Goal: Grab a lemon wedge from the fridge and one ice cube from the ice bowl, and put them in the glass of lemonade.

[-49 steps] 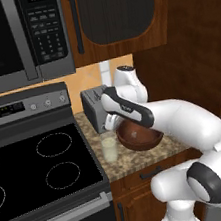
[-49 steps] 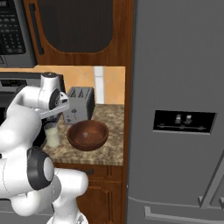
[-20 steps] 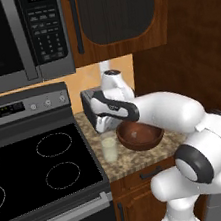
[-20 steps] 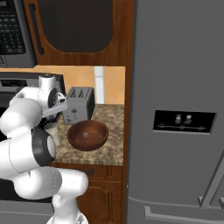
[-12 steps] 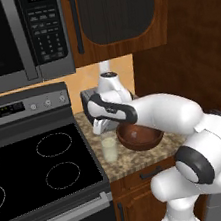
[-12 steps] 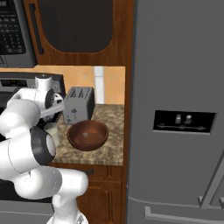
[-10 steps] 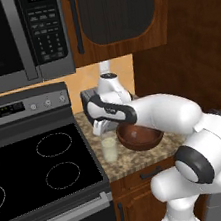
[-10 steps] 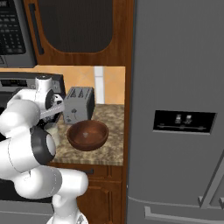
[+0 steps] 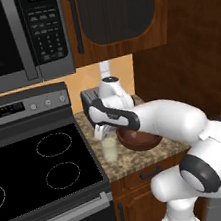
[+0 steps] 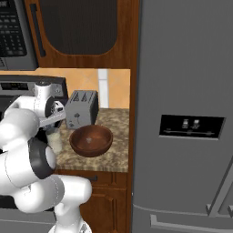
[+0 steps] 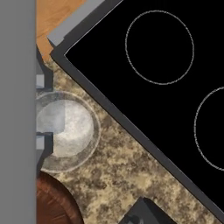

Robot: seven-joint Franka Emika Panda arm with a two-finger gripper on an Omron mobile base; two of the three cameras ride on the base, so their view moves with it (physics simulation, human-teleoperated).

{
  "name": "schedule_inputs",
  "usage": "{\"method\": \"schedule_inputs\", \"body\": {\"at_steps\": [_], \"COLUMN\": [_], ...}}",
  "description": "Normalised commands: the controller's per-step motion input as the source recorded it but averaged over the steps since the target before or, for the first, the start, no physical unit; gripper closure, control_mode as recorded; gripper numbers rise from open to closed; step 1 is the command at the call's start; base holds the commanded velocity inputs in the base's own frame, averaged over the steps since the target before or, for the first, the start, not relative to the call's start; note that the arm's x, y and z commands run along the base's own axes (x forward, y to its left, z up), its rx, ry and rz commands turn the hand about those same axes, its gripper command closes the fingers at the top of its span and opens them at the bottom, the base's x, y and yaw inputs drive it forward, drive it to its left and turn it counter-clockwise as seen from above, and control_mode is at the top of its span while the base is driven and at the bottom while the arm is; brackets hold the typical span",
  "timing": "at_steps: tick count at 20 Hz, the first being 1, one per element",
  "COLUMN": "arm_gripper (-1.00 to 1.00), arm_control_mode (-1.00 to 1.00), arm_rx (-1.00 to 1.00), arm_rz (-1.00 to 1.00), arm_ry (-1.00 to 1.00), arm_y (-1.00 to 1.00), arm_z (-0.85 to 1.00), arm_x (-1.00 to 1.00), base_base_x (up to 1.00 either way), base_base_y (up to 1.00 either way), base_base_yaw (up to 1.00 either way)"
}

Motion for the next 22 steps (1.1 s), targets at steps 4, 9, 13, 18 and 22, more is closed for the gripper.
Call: {"method": "schedule_inputs", "body": {"at_steps": [4, 9, 13, 18, 22], "arm_gripper": [1.0, 1.0, 1.0, 1.0, -1.0], "arm_control_mode": [-1.0, -1.0, -1.0, -1.0, -1.0], "arm_rx": [0.0, 0.0, 0.0, 0.01, 0.0], "arm_rz": [0.0, 0.0, 0.0, 0.0, 0.0], "arm_ry": [0.0, 0.0, 0.0, 0.0, 0.0], "arm_y": [-0.23, -0.05, 0.0, 0.0, 0.04], "arm_z": [0.0, 0.0, -0.02, -0.03, 0.0], "arm_x": [0.13, 0.07, 0.18, 0.0, 0.0], "base_base_x": [0.0, 0.0, 0.0, 0.0, 0.0], "base_base_y": [0.0, 0.0, 0.0, 0.0, 0.0], "base_base_yaw": [0.0, 0.0, 0.0, 0.0, 0.0]}}
